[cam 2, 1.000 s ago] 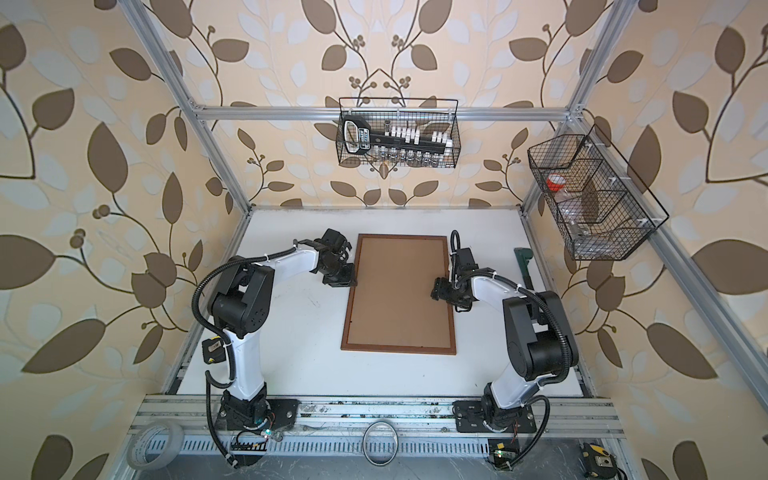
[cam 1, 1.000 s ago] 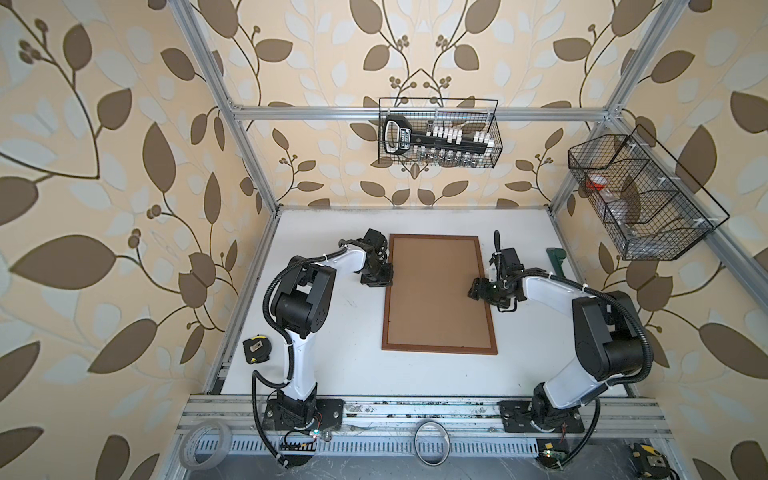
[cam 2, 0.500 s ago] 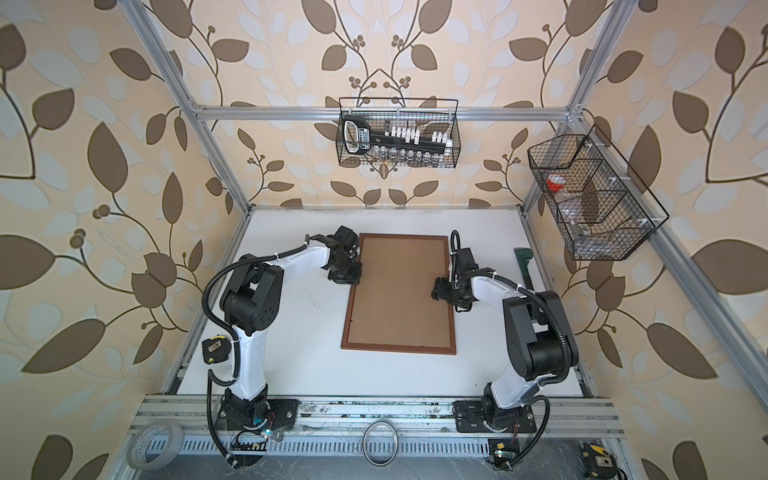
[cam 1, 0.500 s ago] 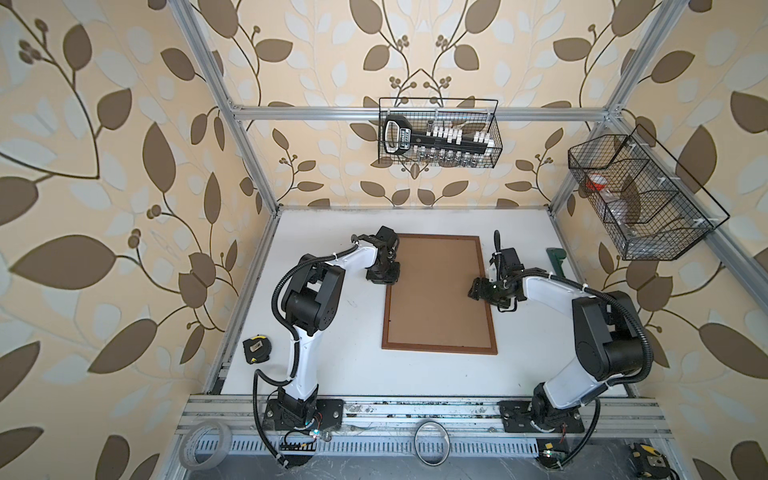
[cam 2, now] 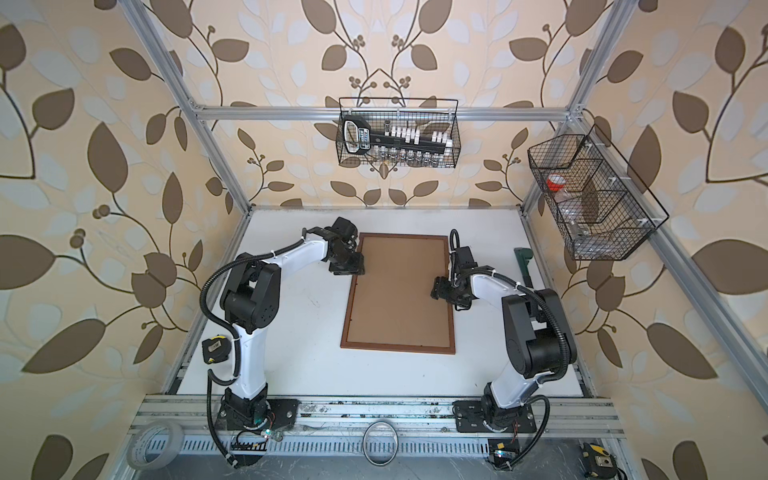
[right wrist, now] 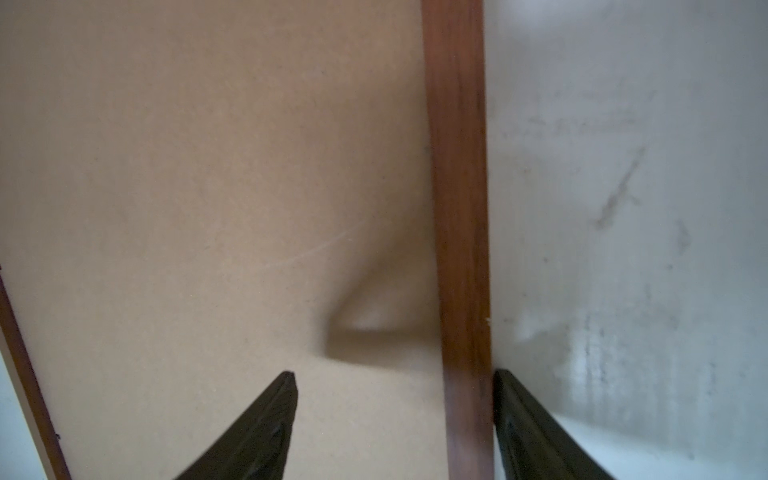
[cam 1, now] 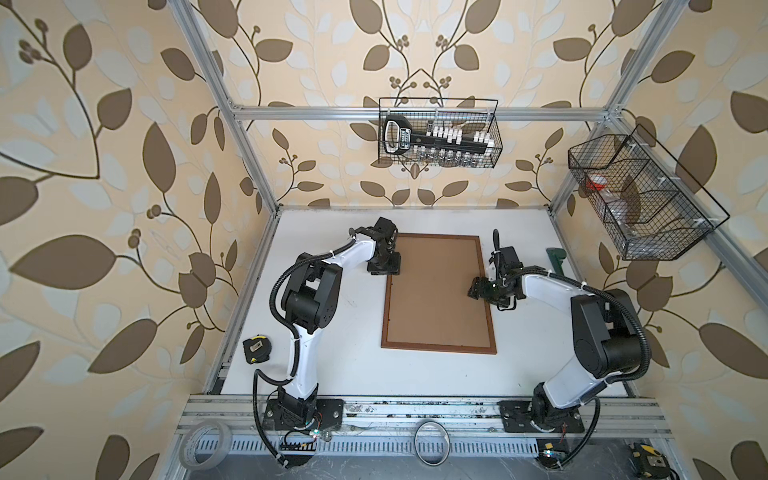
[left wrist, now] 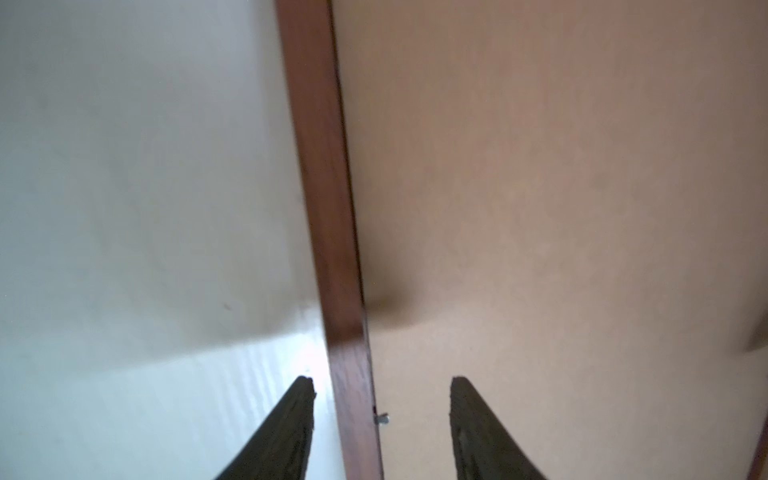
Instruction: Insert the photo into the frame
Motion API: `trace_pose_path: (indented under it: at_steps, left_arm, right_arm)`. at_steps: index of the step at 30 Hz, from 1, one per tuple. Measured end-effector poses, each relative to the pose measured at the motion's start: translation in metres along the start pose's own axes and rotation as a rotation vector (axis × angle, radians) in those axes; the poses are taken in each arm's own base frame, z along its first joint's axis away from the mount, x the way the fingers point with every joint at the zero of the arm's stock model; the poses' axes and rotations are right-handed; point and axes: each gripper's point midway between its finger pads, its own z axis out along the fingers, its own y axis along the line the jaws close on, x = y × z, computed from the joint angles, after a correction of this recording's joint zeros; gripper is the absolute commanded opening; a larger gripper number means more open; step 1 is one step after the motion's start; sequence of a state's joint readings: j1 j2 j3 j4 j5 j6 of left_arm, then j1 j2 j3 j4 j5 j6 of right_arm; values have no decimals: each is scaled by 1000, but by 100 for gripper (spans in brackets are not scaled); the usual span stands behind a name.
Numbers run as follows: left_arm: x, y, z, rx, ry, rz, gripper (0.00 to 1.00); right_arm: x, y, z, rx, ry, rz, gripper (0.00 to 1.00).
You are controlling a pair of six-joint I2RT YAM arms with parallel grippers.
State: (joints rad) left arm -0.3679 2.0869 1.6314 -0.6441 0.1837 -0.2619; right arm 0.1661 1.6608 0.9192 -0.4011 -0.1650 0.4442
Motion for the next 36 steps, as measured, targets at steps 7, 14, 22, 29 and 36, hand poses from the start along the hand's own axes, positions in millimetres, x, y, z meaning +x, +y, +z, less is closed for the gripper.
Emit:
trace_pose_path:
  at_steps: [7,14,22,29,36]
  left_arm:
    - [-46,31,-5,-7,-91,-48,51]
    - [-48,34,27,-4,-50,-42,49]
    - [-56,30,31,9,-55,-35,46]
    - [-71,27,38,35,-73,-33,42]
    - [-69,31,43,45,-59,-32,41]
  right_arm:
    - [-1,2,1,-1,3,-3,74]
    - [-2,5,2,-3,2,-10,74]
    - [-2,5,2,-3,2,-11,74]
    - [-2,5,3,-3,3,-11,74]
    - [-2,5,3,-3,2,-11,74]
